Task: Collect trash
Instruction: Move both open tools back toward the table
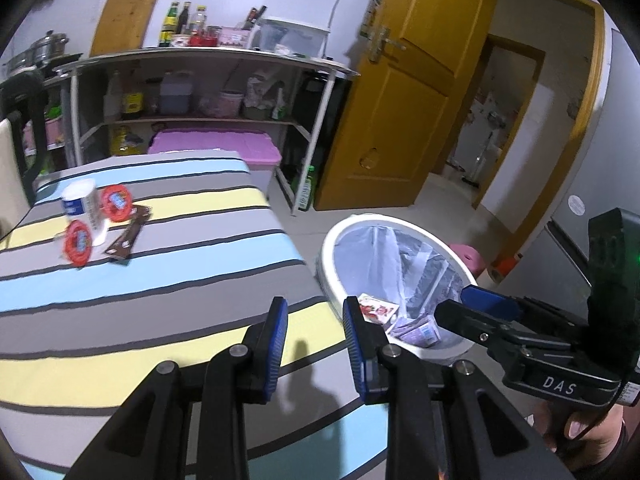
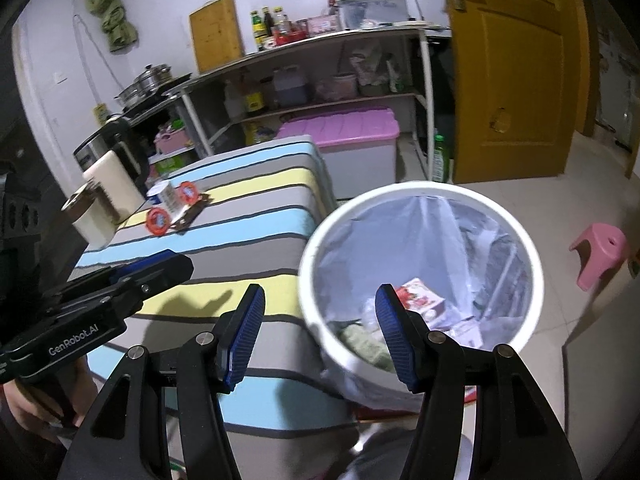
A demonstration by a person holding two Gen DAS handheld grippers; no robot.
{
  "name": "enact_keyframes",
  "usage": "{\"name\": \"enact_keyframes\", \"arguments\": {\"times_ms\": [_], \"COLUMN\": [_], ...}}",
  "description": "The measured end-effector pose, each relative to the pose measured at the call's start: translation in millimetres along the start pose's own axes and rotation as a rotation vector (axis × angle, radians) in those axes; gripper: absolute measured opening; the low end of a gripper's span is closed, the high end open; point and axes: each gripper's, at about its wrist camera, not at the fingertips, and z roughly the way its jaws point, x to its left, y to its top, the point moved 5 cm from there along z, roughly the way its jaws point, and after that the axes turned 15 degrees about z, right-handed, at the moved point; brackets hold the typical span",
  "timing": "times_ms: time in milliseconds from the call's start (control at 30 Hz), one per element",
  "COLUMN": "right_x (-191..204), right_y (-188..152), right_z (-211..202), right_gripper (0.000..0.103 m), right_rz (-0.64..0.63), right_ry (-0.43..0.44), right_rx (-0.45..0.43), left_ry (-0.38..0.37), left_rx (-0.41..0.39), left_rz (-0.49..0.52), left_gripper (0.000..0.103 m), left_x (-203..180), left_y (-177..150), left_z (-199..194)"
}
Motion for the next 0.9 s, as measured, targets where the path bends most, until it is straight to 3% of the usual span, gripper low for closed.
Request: {"name": "enact_keyframes", "arguments": {"times_ms": [567, 900], "right_x": [65, 110], "right_y": [-19, -17], "right_z": [26, 55], "right_gripper": [0.058, 0.058], "right_rz": [-0.067, -0.114], "right_ry": [0.126, 0.188], "right_rx": [0.078, 0.127], "left_ry": [0.134, 0.202], "left_rx": [-0.004, -0.008], "left_rz": [-0.107, -0.152], "left_gripper": [0.028, 0.028], "left_x": [66, 114], "left_y": [-37, -39], "left_z": [-42, -56]}}
